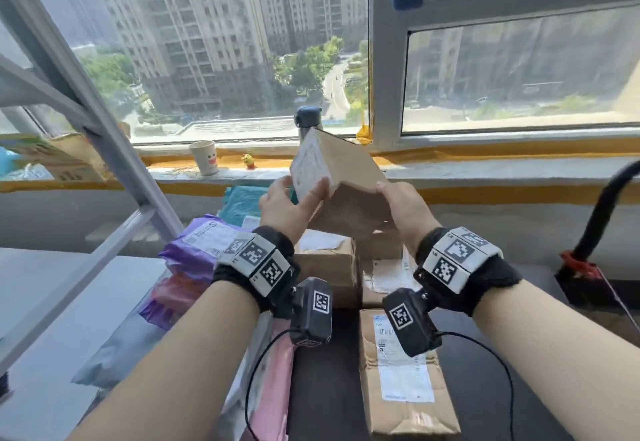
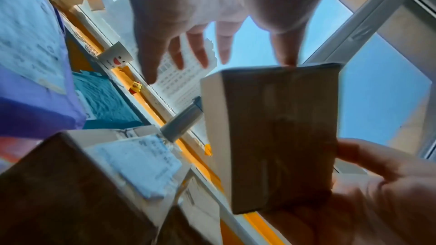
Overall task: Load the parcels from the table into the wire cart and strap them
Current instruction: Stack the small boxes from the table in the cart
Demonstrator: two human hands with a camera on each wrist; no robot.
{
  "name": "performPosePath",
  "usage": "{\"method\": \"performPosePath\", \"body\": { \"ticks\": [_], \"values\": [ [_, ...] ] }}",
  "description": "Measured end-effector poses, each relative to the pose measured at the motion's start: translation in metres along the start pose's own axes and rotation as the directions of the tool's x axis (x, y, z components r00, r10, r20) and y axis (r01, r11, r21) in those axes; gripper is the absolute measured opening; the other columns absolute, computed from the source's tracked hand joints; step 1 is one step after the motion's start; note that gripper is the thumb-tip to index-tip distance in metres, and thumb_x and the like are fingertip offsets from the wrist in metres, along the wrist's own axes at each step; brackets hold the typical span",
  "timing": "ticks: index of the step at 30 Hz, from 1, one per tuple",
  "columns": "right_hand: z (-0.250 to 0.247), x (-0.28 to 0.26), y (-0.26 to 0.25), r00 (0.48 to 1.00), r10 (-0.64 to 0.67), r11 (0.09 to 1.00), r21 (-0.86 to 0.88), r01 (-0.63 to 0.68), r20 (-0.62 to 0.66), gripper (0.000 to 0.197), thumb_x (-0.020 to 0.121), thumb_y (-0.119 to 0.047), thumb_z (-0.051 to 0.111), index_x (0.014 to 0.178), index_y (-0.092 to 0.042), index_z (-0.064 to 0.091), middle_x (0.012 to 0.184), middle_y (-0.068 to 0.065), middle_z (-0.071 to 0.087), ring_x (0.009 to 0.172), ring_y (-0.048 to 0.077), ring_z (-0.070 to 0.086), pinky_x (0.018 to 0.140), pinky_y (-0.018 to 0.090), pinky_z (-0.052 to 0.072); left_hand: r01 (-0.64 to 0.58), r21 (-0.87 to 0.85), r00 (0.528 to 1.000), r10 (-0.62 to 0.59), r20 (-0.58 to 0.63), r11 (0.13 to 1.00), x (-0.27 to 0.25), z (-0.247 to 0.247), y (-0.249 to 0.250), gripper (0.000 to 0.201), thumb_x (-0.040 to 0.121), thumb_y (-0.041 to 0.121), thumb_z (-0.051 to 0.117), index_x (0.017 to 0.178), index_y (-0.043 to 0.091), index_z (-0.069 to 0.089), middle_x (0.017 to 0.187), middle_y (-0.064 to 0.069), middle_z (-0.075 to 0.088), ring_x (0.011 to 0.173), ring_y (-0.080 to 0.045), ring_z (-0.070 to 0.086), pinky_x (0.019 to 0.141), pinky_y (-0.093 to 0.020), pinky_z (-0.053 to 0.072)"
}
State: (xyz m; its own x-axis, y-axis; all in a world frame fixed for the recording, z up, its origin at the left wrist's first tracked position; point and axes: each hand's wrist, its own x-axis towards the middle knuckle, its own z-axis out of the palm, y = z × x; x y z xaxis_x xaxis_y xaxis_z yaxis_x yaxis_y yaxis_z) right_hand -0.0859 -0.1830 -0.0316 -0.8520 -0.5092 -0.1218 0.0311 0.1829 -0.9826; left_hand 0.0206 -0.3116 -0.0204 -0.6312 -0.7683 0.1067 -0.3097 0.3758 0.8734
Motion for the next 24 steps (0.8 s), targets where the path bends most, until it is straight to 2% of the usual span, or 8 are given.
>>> {"method": "performPosePath", "body": {
  "ticks": [3, 7, 9, 12, 15, 18, 20, 24],
  "values": [
    [-0.009, -0.035, 0.002, 1.000, -0.020, 0.997, 0.080, 0.021, -0.016, 0.048, 0.079, -0.039, 0.047, 0.121, -0.015, 0.047, 0.115, 0.009, 0.054, 0.109, 0.027, 0.055, 0.097, 0.052, 0.047, 0.177, -0.129, 0.958, -0.141, 0.248, 0.976, -0.034, -0.002, 0.007, 0.098, 0.067, 0.077, 0.057, 0.136, 0.009, 0.041, 0.131, -0.007, 0.053, 0.110, -0.025, 0.058, 0.085, -0.037, 0.055],
    [-0.012, -0.085, 0.011, 0.997, -0.035, 0.999, 0.014, 0.036, -0.066, 0.029, 0.094, -0.021, 0.044, 0.121, -0.019, 0.054, 0.122, 0.010, 0.058, 0.107, 0.025, 0.059, 0.094, 0.047, 0.051, 0.191, -0.348, 0.940, -0.069, 0.334, 0.918, -0.077, 0.000, 0.002, 0.063, 0.077, 0.050, 0.068, 0.127, 0.019, 0.046, 0.125, -0.008, 0.060, 0.101, -0.027, 0.065, 0.078, -0.043, 0.058],
    [-0.017, -0.115, 0.016, 0.998, -0.027, 1.000, 0.009, 0.027, -0.064, 0.034, 0.097, -0.034, 0.045, 0.122, -0.015, 0.057, 0.117, 0.007, 0.063, 0.101, 0.019, 0.062, 0.092, 0.039, 0.052, 0.159, -0.369, 0.930, -0.013, 0.367, 0.916, -0.097, 0.002, 0.003, 0.051, 0.084, 0.039, 0.066, 0.128, 0.021, 0.047, 0.119, -0.007, 0.063, 0.095, -0.025, 0.067, 0.069, -0.038, 0.059],
    [-0.031, -0.161, 0.023, 0.998, -0.001, 0.999, 0.044, 0.003, -0.060, 0.035, 0.095, -0.049, 0.043, 0.110, -0.019, 0.055, 0.089, -0.004, 0.065, 0.074, 0.007, 0.065, 0.070, 0.024, 0.054, 0.141, -0.440, 0.878, 0.093, 0.470, 0.887, -0.126, 0.004, 0.013, 0.027, 0.098, 0.018, 0.045, 0.125, 0.022, 0.047, 0.093, 0.004, 0.062, 0.066, -0.003, 0.067, 0.049, -0.021, 0.056],
    [-0.055, -0.196, 0.026, 0.992, 0.052, 0.998, 0.028, -0.049, -0.118, 0.041, 0.091, -0.045, 0.053, 0.121, -0.018, 0.050, 0.100, 0.000, 0.064, 0.088, 0.019, 0.063, 0.082, 0.040, 0.053, 0.139, -0.400, 0.807, 0.130, 0.576, 0.906, -0.151, 0.014, 0.026, 0.037, 0.099, 0.029, 0.042, 0.137, 0.032, 0.042, 0.109, 0.005, 0.061, 0.096, -0.013, 0.064, 0.070, -0.028, 0.057],
    [-0.086, -0.222, 0.032, 0.978, 0.075, 0.990, 0.136, -0.049, -0.193, 0.031, 0.093, -0.035, 0.054, 0.118, -0.017, 0.051, 0.090, -0.003, 0.065, 0.066, 0.007, 0.064, 0.056, 0.021, 0.054, 0.147, -0.351, 0.754, 0.125, 0.645, 0.925, -0.174, 0.031, 0.042, 0.044, 0.097, 0.041, 0.042, 0.140, 0.033, 0.038, 0.132, 0.000, 0.051, 0.124, -0.024, 0.049, 0.100, -0.048, 0.043],
    [-0.109, -0.238, 0.037, 0.967, 0.085, 0.986, 0.163, -0.045, -0.241, 0.027, 0.093, -0.037, 0.053, 0.113, -0.020, 0.053, 0.093, 0.001, 0.067, 0.065, 0.007, 0.065, 0.056, 0.021, 0.053, 0.137, -0.269, 0.713, 0.093, 0.695, 0.953, -0.188, 0.048, 0.052, 0.057, 0.091, 0.057, 0.040, 0.141, 0.029, 0.038, 0.141, -0.002, 0.045, 0.131, -0.026, 0.042, 0.101, -0.052, 0.040],
    [-0.157, -0.265, 0.049, 0.944, 0.105, 0.981, 0.189, -0.047, -0.313, 0.031, 0.089, -0.048, 0.054, 0.108, -0.024, 0.060, 0.101, 0.006, 0.070, 0.082, 0.017, 0.063, 0.074, 0.035, 0.053, 0.270, -0.145, 0.539, -0.024, 0.842, 0.952, -0.225, 0.087, 0.075, 0.084, 0.071, 0.081, 0.040, 0.135, 0.026, 0.043, 0.136, -0.013, 0.051, 0.126, -0.032, 0.047, 0.090, -0.049, 0.043]
  ]
}}
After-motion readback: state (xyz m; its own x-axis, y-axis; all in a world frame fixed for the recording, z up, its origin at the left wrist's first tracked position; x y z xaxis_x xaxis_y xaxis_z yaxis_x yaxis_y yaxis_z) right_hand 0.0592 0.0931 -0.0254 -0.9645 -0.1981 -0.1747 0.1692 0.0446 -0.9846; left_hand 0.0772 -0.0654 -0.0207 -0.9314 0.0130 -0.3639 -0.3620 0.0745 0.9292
